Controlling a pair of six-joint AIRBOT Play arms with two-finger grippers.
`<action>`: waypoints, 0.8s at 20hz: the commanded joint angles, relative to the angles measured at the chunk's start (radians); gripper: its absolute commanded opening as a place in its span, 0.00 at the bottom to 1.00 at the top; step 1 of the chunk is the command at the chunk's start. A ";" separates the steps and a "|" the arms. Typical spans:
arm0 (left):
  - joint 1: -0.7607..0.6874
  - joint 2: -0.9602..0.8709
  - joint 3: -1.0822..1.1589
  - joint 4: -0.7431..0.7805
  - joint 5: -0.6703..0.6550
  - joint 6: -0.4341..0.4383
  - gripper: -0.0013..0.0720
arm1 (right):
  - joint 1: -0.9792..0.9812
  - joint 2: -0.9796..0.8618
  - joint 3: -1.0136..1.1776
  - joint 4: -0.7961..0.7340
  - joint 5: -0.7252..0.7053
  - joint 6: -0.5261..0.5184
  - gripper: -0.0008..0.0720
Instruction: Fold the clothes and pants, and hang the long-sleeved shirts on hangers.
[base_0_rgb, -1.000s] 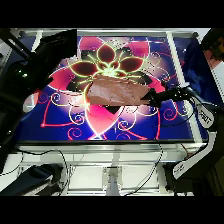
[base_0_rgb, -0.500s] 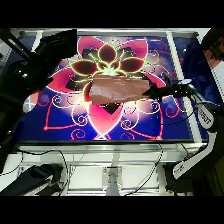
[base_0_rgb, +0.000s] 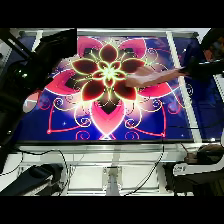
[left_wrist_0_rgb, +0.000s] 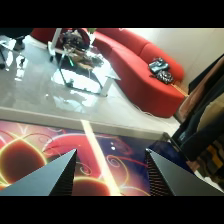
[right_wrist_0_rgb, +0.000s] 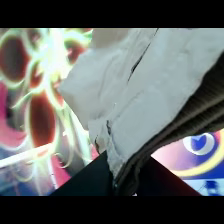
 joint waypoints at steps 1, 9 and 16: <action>0.000 0.000 0.001 0.000 0.011 0.000 0.70 | -0.134 0.027 0.110 -0.217 0.214 0.149 0.05; 0.000 0.000 0.001 0.000 0.023 0.000 0.70 | -0.356 0.061 0.143 -0.523 0.462 0.166 0.05; 0.000 -0.002 0.001 0.000 0.023 0.000 0.70 | -0.453 0.081 0.143 -0.647 0.462 0.165 0.05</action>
